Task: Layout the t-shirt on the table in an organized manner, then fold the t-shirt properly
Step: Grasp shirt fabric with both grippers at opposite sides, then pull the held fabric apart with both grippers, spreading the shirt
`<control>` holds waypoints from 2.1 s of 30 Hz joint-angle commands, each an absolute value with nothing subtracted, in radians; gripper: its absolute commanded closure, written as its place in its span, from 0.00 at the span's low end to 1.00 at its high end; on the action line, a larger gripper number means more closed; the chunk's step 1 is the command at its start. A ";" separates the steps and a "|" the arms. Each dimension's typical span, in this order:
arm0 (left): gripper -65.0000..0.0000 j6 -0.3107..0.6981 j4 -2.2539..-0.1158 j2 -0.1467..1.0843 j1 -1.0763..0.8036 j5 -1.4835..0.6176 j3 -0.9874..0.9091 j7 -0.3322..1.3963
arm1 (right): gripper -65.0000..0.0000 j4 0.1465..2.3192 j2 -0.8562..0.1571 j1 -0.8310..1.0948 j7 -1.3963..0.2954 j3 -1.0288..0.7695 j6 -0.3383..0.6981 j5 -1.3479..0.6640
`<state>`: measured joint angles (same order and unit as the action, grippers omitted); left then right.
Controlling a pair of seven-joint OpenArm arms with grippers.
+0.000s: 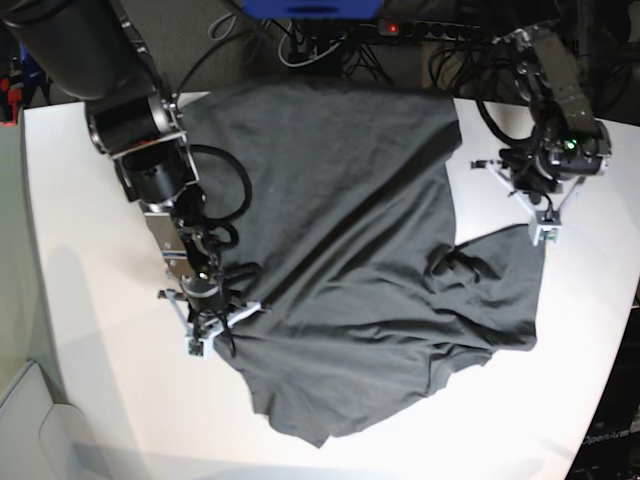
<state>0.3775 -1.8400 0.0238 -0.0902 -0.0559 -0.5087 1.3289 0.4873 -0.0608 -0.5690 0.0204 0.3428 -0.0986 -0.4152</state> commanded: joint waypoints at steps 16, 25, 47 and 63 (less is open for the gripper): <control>0.99 0.364 -1.738 -0.008 -0.142 -0.343 -0.064 1.340 | 1.00 0.483 -0.064 -0.553 -0.090 0.341 -0.142 -0.426; 0.99 0.364 -1.610 0.036 -0.136 -0.202 -0.048 1.296 | 1.00 0.483 -0.064 -0.553 -0.090 0.341 -0.142 -0.426; 0.99 0.375 -1.491 0.277 -0.079 -0.085 -0.501 1.162 | 1.00 0.809 -0.073 -0.260 -0.378 0.343 -0.142 -0.427; 0.99 0.371 -1.325 0.366 0.087 -0.084 -0.556 1.081 | 1.00 1.268 -0.071 -0.045 -0.512 0.654 -0.137 -0.427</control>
